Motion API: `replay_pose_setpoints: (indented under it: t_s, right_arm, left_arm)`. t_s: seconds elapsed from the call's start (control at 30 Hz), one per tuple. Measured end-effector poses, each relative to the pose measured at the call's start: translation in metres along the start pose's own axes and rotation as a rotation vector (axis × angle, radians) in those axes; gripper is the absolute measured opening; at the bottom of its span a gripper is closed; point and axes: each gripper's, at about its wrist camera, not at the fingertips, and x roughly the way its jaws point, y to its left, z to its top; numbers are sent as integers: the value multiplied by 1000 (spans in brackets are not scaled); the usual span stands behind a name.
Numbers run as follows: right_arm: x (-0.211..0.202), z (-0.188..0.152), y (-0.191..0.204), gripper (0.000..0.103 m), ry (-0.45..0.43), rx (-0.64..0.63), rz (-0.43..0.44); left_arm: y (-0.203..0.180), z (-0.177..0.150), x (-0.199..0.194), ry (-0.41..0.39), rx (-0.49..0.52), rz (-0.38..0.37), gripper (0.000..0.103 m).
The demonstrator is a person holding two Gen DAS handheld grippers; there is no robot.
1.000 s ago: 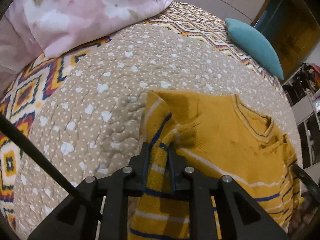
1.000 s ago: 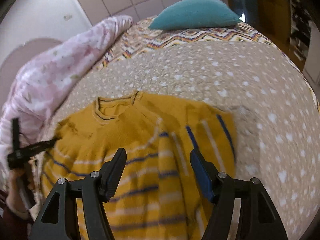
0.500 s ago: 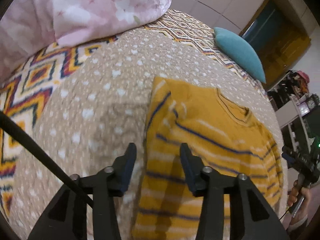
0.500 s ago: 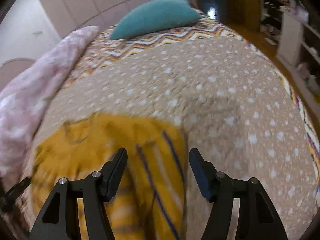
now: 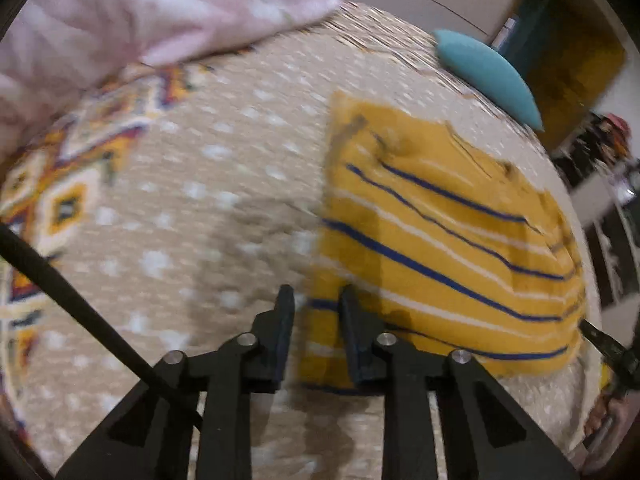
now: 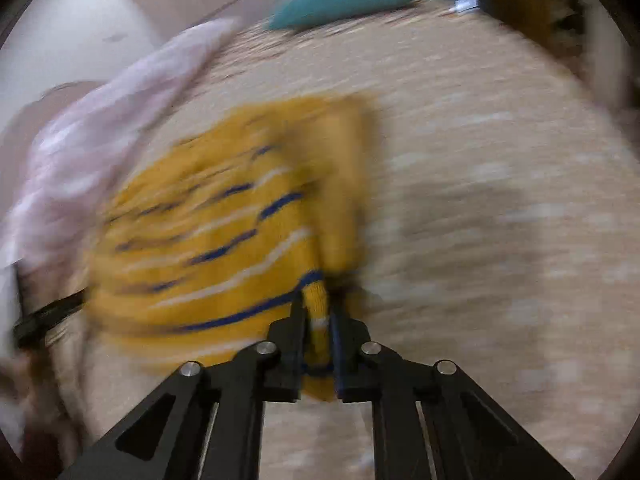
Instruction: Fold small clothes
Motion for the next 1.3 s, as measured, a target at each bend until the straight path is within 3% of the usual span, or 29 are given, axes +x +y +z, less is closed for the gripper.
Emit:
replay_pose_setpoints:
  t_s: [0.1,0.17,0.23,0.43,0.57,0.7,0.87,1.1,1.23,1.3]
  right_arm:
    - [-10,-5,-20,27,-20,110,35]
    - [-22,-14,-18,27,-39,98,41]
    - [-31,-26,-11,31,-59,60,-18]
    - [-49,-64,2,32,-88,88,58]
    - [-55,-91,28,39,-81,47,84]
    - [-46,-116,55,40,-51,-32,72]
    - [-34,-123,71,48,-57,-123,-11]
    - [-33,-117,75,52,-88,-123,1]
    - [-35,-108,77,52,-124,-124,-13]
    - [-31,-103,78,52,-145,-127,-25]
  left_arm:
    - [7,-8,-18,-28,-35,-16,26]
    - [6,-17,-29,-49,-33,8,37]
    - [4,-30,-43,-86,-46,7,54]
    - [-22,-82,-64,-145,-25,-15,63]
    - [-36,-113,-58,-161,-14,41,69]
    - [-41,-130,-39,-124,-17,72,71]
    - [-49,-139,-37,-159,24,84,84]
    - [-60,-146,-30,-187,69,73,103]
    - [-74,-150,-21,-195,138,171,103]
    - [-76,-150,-19,-200,152,183,103]
